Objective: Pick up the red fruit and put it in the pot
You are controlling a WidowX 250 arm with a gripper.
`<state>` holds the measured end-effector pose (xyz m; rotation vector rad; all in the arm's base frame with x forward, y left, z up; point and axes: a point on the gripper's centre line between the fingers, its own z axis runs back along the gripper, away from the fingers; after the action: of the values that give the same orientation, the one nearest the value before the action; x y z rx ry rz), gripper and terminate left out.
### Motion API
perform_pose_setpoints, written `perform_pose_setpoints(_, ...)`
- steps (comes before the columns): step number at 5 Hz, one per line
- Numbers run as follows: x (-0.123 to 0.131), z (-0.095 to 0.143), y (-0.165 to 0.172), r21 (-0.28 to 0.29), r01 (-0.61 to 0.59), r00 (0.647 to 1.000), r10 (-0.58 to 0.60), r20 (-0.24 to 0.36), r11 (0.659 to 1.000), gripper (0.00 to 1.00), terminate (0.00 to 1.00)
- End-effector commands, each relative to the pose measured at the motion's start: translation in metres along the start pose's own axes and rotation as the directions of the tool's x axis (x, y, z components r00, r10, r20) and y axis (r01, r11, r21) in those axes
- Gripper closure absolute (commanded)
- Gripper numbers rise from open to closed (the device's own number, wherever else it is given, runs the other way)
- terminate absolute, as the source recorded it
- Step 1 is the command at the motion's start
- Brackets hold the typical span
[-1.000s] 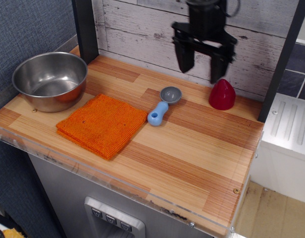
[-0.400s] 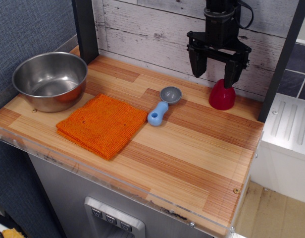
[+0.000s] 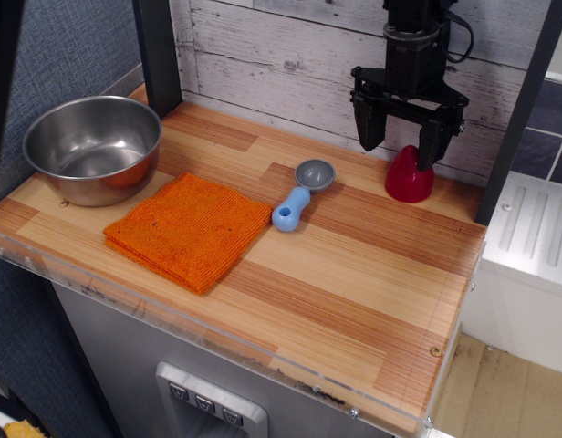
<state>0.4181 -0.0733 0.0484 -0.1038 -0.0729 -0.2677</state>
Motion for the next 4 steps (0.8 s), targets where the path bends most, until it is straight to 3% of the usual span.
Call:
perform_pose_setpoints(1, -0.001, 0.000, -0.020, 0.076, 0.103, 0.990, -0.110, 0.092, 0.992, 0.00, 0.00)
perform_pose_setpoints(2, -0.007, -0.011, -0.018, 0.084, 0.126, 0.987, -0.133, 0.094, 0.989, 0.00, 0.00)
perform_pose_setpoints(3, -0.008, -0.014, -0.021, 0.100, 0.144, 0.982, -0.155, 0.112, 0.984, 1.00, 0.00)
perform_pose_setpoints(4, -0.009, -0.005, -0.022, 0.098, 0.141, 0.978, -0.154, 0.140, 0.985, 1.00, 0.00)
